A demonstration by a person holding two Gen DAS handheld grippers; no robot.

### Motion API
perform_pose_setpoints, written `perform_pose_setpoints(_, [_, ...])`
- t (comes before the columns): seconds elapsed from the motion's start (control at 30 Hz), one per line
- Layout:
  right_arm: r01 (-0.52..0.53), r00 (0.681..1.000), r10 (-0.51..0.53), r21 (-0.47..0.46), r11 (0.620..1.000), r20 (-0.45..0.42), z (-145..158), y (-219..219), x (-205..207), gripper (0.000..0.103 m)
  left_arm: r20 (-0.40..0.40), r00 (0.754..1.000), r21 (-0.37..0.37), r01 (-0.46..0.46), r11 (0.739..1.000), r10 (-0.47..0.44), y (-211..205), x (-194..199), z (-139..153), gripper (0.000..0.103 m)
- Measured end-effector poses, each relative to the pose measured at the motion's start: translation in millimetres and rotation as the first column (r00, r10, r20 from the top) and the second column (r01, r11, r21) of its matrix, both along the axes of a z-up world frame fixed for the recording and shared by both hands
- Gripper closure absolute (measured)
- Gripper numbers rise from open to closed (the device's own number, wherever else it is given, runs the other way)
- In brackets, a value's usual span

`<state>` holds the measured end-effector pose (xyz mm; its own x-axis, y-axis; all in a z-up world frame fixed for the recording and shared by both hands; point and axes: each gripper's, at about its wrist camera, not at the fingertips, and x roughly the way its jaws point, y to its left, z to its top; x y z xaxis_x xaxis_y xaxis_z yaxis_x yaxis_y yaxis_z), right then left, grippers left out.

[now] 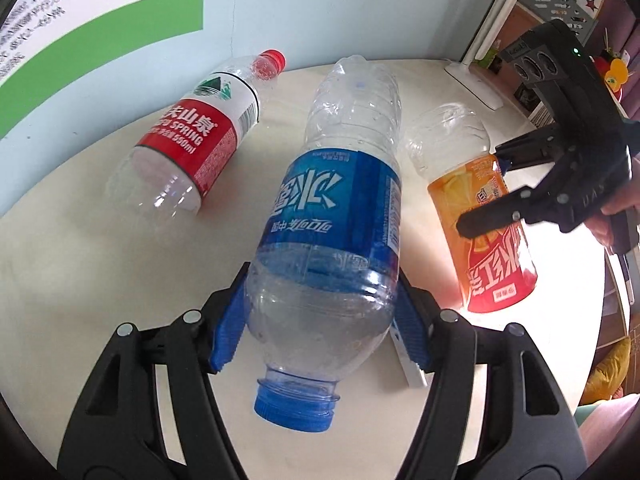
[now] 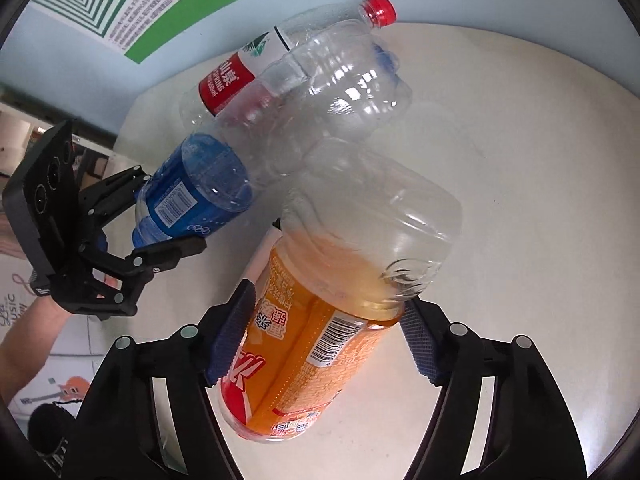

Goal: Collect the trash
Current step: 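Grasp the orange soda bottle with the right gripper while the left gripper grasps the blue water bottle, then carry both bottles over the wastebasket and open both grippers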

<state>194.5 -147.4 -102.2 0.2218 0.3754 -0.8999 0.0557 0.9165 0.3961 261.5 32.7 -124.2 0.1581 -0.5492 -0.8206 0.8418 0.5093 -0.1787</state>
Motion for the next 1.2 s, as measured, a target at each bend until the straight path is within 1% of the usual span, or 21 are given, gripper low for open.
perform_pose_setpoints(0.03, [-0.003,1.0,0.003,0.002,1.0,0.005,3.9,-0.9,-4.4,0.038,0.004,1.0,-0.003,-0.006,1.0,0.006,4.6,-3.7,3.5,0.04])
perform_pose_setpoints(0.23, [-0.044,0.998,0.044,0.0,0.999,0.044,26.2,6.9,-24.7,0.039,0.026,0.998,-0.019,-0.062,0.998,0.063,35.5,-34.1,24.4,0.04])
perform_pose_setpoints(0.5, [-0.162,0.982,0.161,0.002,0.987,0.095,55.5,34.9,-45.3,0.04,0.043,0.984,-0.039,-0.174,0.984,0.176,89.3,-78.3,45.4,0.04])
perform_pose_setpoints(0.63, [-0.25,0.96,0.249,-0.01,0.968,0.125,74.4,53.8,-47.5,0.041,0.055,0.972,-0.043,-0.228,0.973,0.23,113.0,-93.2,55.6,0.04])
perform_pose_setpoints(0.77, [-0.325,0.933,0.322,-0.01,0.946,0.158,89.5,68.8,-49.7,0.042,0.065,0.955,-0.066,-0.287,0.956,0.291,134.5,-102.8,69.2,0.04])
perform_pose_setpoints(0.97, [-0.422,0.89,0.414,0.001,0.907,0.193,103.6,104.1,-49.5,0.042,0.103,0.929,-0.08,-0.348,0.934,0.355,155.2,-125.5,87.7,0.04])
perform_pose_setpoints(1.07, [-0.468,0.866,0.456,0.011,0.883,0.206,109.0,118.8,-50.6,0.042,0.114,0.914,-0.082,-0.383,0.92,0.39,163.2,-136.2,92.6,0.04])
perform_pose_setpoints(1.13, [-0.499,0.848,0.484,0.02,0.866,0.216,112.6,127.2,-52.0,0.042,0.12,0.899,-0.08,-0.413,0.907,0.42,171.4,-144.1,94.3,0.04])
perform_pose_setpoints(1.2, [-0.53,0.829,0.511,0.029,0.847,0.225,115.4,137.1,-53.0,0.042,0.116,0.881,-0.084,-0.451,0.888,0.459,183.4,-155.4,94.1,0.04])
